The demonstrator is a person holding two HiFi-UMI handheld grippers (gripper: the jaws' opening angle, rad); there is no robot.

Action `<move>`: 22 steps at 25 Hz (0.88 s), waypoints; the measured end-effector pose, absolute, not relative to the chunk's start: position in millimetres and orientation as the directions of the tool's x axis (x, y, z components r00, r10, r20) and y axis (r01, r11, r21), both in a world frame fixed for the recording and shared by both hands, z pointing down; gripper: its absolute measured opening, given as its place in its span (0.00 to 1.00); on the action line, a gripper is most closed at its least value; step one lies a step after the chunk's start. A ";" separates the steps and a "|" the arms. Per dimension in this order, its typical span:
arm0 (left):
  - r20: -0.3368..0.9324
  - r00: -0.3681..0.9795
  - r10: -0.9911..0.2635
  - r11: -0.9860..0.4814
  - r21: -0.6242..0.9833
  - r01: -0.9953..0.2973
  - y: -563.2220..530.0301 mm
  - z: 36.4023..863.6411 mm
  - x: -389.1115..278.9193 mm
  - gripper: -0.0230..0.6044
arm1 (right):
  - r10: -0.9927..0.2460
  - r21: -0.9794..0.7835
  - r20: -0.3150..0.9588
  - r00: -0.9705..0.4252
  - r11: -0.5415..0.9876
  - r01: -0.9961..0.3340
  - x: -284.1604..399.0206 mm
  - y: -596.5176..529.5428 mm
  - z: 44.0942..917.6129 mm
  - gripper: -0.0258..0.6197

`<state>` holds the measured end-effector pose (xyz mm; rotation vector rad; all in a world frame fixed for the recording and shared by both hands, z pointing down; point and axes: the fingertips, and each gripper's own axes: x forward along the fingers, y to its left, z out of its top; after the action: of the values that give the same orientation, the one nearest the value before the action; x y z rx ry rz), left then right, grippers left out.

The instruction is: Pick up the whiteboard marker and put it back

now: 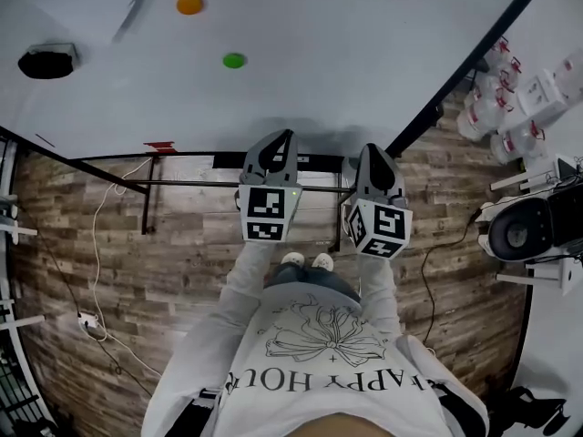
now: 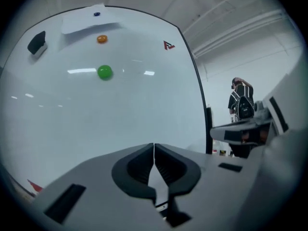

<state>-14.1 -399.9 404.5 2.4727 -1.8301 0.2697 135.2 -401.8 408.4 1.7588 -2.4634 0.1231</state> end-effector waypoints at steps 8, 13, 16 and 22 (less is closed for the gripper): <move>0.116 0.234 -0.965 -0.236 -0.003 -0.972 -391.5 378.0 -27.2 0.05 | -0.938 -0.001 0.113 -0.329 0.331 -0.944 128.6 -401.8 397.3 0.05; 0.102 0.211 -0.972 -0.212 0.004 -0.977 -386.8 375.0 -32.9 0.05 | -0.939 0.002 0.102 -0.328 0.330 -0.944 130.0 -399.7 392.9 0.05; 0.103 0.207 -0.973 -0.208 0.006 -0.978 -384.6 374.0 -33.1 0.05 | -0.939 0.001 0.101 -0.328 0.329 -0.944 132.2 -398.4 391.8 0.05; 0.106 0.206 -0.973 -0.207 0.000 -0.978 -381.2 372.3 -29.8 0.05 | -0.937 0.005 0.102 -0.333 0.335 -0.942 134.5 -396.7 391.6 0.05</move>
<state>-29.8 -381.2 372.3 2.3868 -1.9346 0.1273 134.5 -396.7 391.6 1.7610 -2.4948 0.0842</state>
